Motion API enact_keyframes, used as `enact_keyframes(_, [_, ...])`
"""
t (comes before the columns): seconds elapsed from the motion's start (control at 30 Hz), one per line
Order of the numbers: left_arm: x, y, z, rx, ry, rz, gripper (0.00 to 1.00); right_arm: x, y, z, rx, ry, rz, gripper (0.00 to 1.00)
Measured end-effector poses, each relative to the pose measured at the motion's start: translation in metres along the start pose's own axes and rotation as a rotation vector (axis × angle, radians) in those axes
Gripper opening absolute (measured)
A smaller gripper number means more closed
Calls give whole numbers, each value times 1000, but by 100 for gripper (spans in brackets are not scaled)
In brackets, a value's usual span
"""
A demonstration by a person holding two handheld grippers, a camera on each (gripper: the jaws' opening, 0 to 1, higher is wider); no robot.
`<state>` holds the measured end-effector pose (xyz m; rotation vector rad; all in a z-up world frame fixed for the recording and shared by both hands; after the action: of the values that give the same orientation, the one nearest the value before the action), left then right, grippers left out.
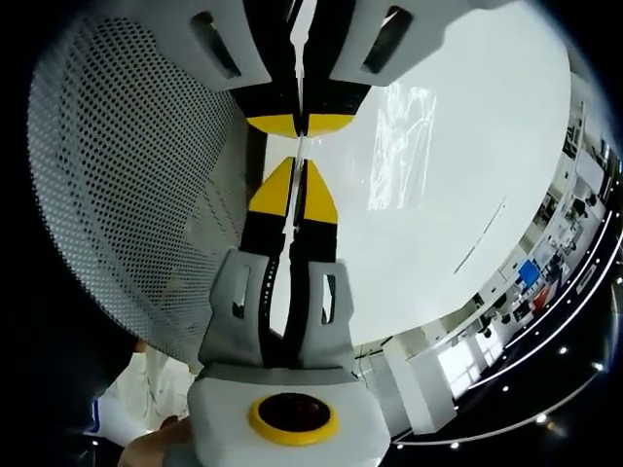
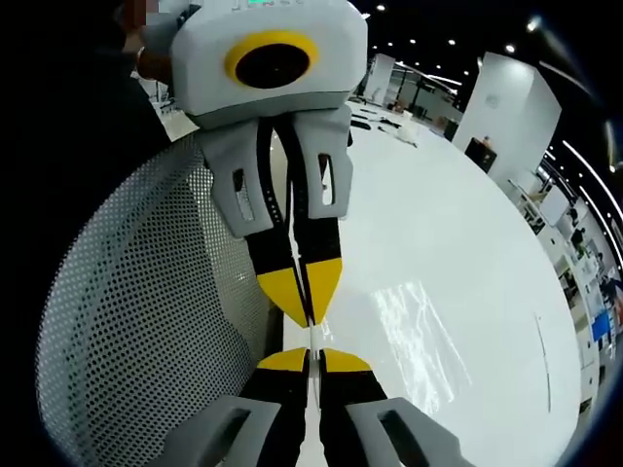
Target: Open the resealable bag by pulling the two sides of the seal apart until the entire bag opening is separated and visibly accessible.
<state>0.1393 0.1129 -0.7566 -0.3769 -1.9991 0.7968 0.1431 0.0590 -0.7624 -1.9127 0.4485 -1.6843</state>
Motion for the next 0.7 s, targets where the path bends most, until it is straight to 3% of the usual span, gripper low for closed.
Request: enact_keyframes(0.7, [3,9,-3,16,8,-5,0,9,21,0,-42,14,-30,0])
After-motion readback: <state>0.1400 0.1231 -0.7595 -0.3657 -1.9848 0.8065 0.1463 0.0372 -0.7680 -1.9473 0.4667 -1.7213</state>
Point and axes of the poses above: the point that each gripper's makers call its tool centre point, and the gripper's own axes: x roughly backward along the fingers, z roughly to its right, y roughly out of its underside, the point moved 4 cm from there along x, roughly backward along the fingers, and after that the axes turned 15 degrees about -y, right-handed, at the moved point
